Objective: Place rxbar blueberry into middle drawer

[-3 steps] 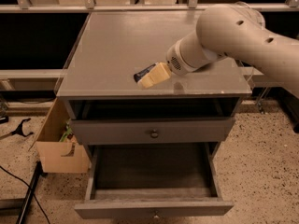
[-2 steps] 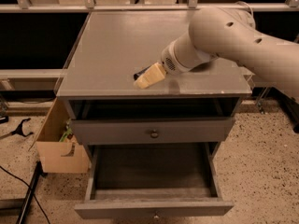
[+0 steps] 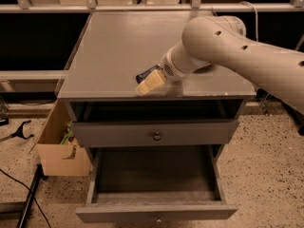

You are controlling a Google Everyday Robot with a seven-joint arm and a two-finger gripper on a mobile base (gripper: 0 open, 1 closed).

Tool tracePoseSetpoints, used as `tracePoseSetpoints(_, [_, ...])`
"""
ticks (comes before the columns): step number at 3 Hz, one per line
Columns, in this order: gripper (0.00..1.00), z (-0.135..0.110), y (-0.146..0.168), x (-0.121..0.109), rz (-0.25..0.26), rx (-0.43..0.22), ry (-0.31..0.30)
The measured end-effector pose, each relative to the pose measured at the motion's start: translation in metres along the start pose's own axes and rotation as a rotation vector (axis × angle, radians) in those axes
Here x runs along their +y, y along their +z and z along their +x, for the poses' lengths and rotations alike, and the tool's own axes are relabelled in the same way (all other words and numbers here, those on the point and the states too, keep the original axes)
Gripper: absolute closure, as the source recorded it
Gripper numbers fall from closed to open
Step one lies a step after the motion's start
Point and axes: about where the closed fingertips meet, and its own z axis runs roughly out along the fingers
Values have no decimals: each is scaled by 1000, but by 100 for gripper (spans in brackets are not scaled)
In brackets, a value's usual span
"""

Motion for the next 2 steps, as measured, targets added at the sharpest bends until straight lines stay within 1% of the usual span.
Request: tracePoseSetpoints(2, [0, 2, 12, -6, 14, 12, 15])
